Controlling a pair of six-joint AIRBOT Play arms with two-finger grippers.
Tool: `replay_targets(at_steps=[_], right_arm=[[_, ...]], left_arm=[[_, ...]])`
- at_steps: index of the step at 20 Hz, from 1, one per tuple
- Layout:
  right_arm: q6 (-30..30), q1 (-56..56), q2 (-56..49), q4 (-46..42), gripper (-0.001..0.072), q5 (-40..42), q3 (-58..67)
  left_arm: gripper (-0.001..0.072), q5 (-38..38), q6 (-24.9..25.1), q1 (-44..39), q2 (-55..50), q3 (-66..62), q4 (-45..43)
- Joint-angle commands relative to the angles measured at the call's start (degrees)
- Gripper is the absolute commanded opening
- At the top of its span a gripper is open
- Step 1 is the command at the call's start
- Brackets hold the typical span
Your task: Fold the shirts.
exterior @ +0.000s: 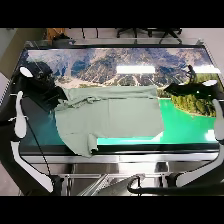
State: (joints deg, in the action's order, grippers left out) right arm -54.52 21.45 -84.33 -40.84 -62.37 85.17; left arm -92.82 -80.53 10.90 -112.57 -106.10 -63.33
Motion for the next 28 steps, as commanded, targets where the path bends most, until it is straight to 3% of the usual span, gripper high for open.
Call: replay_targets(at_steps=[1,7,12,19,24,25,26,27,28], right_arm=[[-5.51,4.26,5.60,-9.68,0.0319,-10.75,-2.25],[-6.10,4.98,11.80,-10.43,0.0320,-11.63,-18.47],[-7.67,4.87,11.82,-10.40,0.0322,-11.65,-23.85],[-7.17,4.57,11.82,-10.45,0.0326,-11.67,-27.50],[-6.80,1.42,11.17,-10.54,0.0326,-11.61,-29.09],[-6.80,0.39,10.84,-10.45,0.0326,-11.65,-29.11],[-6.82,-0.81,10.73,-10.40,0.0326,-11.74,-29.11],[-6.82,-1.99,10.75,-10.34,0.0326,-12.26,-29.11],[-6.82,-3.10,10.82,-10.10,0.0325,-13.60,-29.11]], left_arm=[[0.0598,-1.97,-3.13,2.27,8.83,12.98,0.07],[0.0598,9.31,-3.13,2.23,33.62,53.13,0.07],[0.0598,17.42,-3.04,1.84,44.70,72.24,4.02],[0.0598,30.56,-3.61,-5.11,49.99,81.83,5.70],[0.0596,41.18,-2.84,-8.11,50.01,81.79,14.01],[0.0569,41.46,-2.84,-8.46,50.01,81.72,13.99],[0.0270,41.20,-2.80,-8.52,50.01,81.37,13.79],[0.0026,40.22,-1.75,-8.52,50.03,80.54,13.79],[0.0019,38.97,-1.16,-8.52,50.05,79.34,13.75]])
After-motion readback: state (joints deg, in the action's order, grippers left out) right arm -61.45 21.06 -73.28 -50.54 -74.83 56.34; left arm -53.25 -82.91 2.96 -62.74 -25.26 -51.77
